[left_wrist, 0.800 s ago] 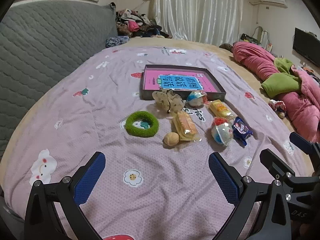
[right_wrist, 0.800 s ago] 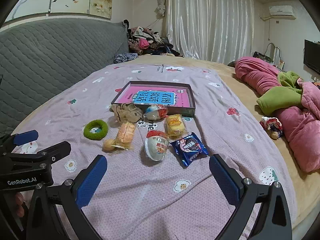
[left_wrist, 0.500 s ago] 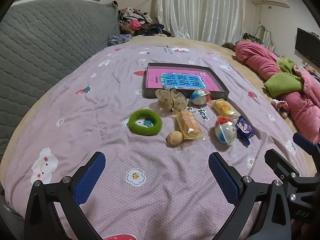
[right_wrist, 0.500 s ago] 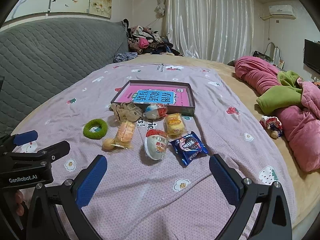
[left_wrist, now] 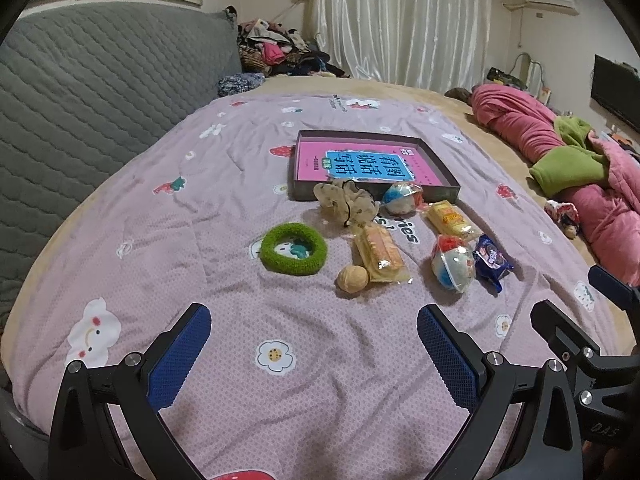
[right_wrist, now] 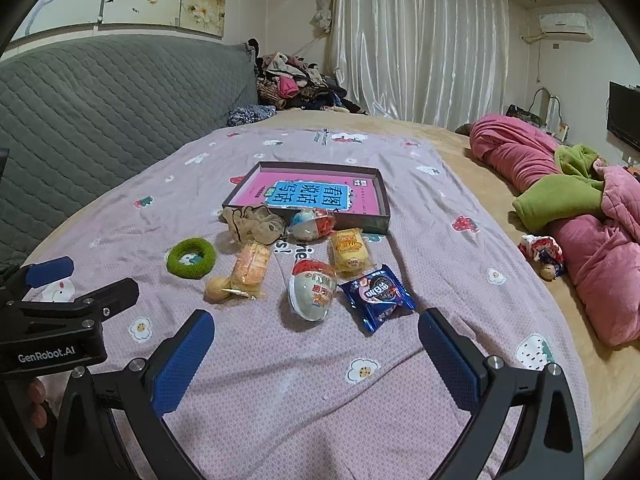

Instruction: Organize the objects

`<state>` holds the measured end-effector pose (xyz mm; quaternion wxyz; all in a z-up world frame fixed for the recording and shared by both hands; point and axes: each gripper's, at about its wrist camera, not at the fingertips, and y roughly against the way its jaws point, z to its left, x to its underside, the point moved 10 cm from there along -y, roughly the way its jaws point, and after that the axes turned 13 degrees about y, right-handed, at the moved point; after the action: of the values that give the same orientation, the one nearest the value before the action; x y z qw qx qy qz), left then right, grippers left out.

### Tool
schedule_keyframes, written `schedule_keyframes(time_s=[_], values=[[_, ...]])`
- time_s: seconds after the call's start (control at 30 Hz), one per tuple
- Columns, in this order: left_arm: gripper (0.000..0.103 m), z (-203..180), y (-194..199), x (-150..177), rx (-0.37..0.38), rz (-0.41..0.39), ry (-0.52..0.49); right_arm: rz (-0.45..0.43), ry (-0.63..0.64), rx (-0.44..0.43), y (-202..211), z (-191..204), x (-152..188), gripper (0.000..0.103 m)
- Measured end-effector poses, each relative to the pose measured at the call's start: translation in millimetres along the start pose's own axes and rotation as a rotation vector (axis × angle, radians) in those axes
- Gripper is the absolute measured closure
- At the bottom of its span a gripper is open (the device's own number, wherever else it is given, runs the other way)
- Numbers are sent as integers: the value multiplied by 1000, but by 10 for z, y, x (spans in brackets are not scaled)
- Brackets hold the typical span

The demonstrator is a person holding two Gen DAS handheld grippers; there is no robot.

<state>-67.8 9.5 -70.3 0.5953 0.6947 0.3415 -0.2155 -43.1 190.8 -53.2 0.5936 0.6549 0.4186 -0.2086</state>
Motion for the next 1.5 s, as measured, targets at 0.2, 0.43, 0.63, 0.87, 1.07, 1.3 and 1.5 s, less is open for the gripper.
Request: schedule_keyframes(time_s=[0.2,0.43,0.63,0.87,1.07,1.3,1.5], values=[[0,-34,63,-11,28,-13,6,-6,10,6,7,13,-22,0],[0,-71,90,-4,45,-11,0,-7,9,7,14,13,-18,0],[0,-73,93,-12,43,-15,-5,-10,10,6,11,7,-10,0],[0,-59,99,-26,61,-2,-2,-13,6,6,38,-13,-11,0],[0,-17,121,-158,99,-5,18,-16,19,1,50,-2,-73,0],[0,8,-17,-248,99,19,17,6,16,-14,-59,6,-144,0],[0,1,-213,-228,74,45,-7,24,6,-36,-197,26,-177,0]])
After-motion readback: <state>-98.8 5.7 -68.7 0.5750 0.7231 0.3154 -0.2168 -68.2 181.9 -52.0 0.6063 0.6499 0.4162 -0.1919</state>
